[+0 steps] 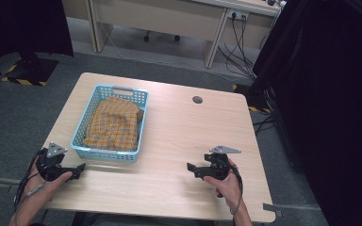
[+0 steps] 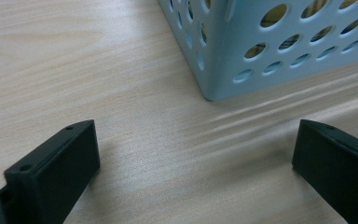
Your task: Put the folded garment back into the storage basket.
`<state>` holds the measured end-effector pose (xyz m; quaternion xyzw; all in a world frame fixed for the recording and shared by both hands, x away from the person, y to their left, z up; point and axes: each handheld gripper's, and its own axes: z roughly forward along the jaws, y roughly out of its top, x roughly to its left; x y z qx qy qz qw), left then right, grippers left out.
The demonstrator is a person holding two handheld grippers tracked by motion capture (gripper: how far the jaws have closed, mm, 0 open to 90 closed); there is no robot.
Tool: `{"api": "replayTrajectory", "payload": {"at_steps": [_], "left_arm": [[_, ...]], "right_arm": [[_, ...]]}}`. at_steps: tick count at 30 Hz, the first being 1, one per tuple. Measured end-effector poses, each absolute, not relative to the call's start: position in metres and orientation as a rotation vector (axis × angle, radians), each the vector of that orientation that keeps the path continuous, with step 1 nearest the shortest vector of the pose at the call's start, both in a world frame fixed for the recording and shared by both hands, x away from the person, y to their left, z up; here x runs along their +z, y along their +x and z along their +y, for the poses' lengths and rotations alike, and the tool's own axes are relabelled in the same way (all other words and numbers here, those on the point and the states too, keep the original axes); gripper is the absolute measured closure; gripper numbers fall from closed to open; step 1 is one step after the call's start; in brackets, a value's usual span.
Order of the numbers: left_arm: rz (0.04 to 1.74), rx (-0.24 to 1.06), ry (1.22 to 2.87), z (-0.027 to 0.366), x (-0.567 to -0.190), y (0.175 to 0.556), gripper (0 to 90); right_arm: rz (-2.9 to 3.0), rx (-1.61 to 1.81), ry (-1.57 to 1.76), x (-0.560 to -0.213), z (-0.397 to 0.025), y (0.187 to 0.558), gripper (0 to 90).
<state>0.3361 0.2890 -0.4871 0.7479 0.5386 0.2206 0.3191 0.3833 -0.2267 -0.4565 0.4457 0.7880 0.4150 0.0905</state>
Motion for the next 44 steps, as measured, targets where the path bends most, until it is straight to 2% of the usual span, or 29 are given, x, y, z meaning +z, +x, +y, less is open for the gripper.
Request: {"api": "replayTrajectory", "payload": {"at_steps": [44], "left_arm": [[1.416, 0.58, 1.967, 0.289, -0.487, 0.336, 0.0]], "right_arm": [[2.359, 1.121, 1.311, -0.47, -0.239, 0.363, 7.7]]}}
